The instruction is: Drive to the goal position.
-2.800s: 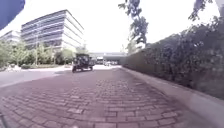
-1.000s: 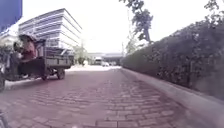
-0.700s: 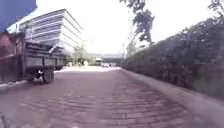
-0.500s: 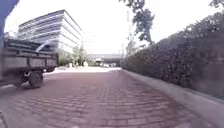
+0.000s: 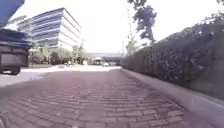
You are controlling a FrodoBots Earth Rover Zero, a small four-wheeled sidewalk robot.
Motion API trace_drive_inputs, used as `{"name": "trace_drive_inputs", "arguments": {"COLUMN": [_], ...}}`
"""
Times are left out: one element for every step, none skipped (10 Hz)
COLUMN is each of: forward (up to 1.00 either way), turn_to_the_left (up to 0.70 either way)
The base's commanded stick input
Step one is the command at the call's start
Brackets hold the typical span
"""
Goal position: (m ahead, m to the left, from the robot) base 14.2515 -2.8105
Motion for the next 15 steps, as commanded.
{"name": "trace_drive_inputs", "arguments": {"forward": [0.7, 0.7, 0.7, 0.7, 0.7, 0.7, 0.7, 0.7, 0.7, 0.7, 0.7, 0.7, 0.7, 0.7, 0.7], "turn_to_the_left": [0.0, 0.0, 0.0, 0.0, 0.0, 0.0, 0.0, 0.0, 0.0, 0.0, 0.0, 0.0, 0.0, 0.0, 0.0]}}
